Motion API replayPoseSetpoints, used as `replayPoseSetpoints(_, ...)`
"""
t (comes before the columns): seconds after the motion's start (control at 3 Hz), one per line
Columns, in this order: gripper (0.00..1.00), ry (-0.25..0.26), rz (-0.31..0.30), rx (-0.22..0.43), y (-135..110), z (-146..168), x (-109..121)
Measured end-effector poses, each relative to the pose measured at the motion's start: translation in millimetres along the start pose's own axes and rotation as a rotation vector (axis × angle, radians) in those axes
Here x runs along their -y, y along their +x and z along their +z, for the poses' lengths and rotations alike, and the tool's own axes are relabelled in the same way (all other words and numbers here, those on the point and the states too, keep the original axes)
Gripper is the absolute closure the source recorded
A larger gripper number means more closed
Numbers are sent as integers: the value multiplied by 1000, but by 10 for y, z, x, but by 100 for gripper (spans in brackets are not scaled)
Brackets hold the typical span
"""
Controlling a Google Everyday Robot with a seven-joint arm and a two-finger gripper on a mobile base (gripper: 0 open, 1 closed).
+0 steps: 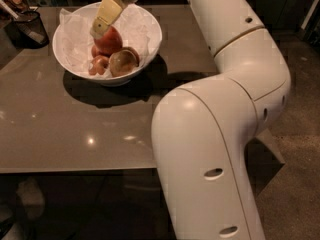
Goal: Pick apple from white bowl
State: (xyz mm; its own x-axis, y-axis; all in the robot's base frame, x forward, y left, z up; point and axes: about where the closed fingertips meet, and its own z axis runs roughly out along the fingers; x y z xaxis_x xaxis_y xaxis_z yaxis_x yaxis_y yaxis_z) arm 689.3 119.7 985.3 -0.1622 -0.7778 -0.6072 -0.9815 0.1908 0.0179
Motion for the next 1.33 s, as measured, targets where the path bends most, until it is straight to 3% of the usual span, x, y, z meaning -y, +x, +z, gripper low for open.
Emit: replayPoseSetpoints(1.33, 17, -36, 32, -3, 164, 200, 136)
